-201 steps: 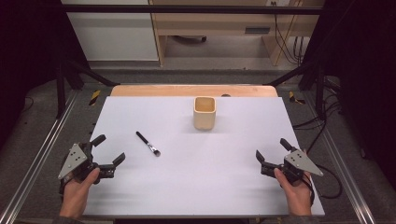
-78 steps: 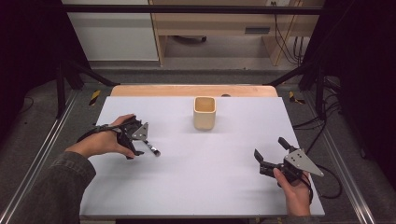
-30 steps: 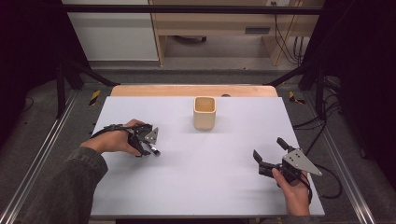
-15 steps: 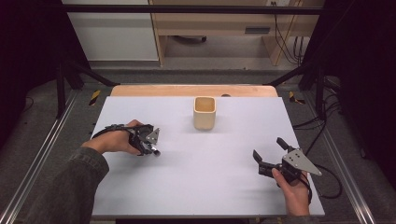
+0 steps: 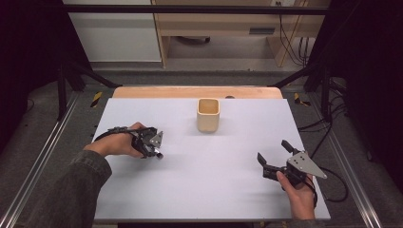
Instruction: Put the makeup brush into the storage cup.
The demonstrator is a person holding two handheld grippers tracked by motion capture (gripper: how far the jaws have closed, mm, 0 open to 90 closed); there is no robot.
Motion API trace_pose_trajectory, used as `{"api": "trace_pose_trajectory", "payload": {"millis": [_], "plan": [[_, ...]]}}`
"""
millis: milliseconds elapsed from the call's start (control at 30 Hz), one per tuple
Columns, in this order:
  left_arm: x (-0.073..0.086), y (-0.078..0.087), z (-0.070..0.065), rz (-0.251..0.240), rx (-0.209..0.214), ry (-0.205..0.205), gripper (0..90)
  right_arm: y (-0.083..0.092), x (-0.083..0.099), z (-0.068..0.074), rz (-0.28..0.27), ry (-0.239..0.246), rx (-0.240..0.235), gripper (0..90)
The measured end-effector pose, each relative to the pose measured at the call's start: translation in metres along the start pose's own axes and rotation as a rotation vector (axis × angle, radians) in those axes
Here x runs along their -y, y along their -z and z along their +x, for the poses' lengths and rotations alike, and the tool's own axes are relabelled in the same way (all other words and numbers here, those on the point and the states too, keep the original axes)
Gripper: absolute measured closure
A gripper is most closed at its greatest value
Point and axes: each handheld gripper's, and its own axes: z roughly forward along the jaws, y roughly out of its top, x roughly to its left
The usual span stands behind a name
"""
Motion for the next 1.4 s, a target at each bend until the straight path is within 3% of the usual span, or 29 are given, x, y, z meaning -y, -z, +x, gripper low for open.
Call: {"api": "trace_pose_trajectory", "payload": {"millis": [200, 433, 800, 1033, 1200, 1400], "plan": [[0.000, 0.000, 0.000, -0.002, 0.010, 0.004, 53.2, 0.000, 0.000, 0.000, -0.001, 0.000, 0.001, 2.4], [0.000, 0.000, 0.002, 0.005, 0.029, 0.043, 55.6, 0.000, 0.000, 0.001, 0.000, -0.005, 0.000, 2.4], [-0.003, 0.000, 0.000, 0.026, 0.070, 0.076, 73.4, 0.000, 0.000, 0.001, 0.001, -0.004, -0.001, 2.4], [-0.007, 0.001, -0.004, 0.058, 0.046, 0.071, 75.3, 0.000, 0.000, 0.001, 0.000, -0.003, -0.001, 2.4], [-0.007, 0.003, -0.007, 0.047, 0.029, 0.099, 76.5, 0.000, 0.000, 0.001, 0.004, -0.007, -0.002, 2.4], [-0.007, 0.005, -0.009, 0.051, 0.012, 0.100, 78.5, -0.001, 0.000, 0.002, 0.004, -0.003, -0.005, 2.4]]}}
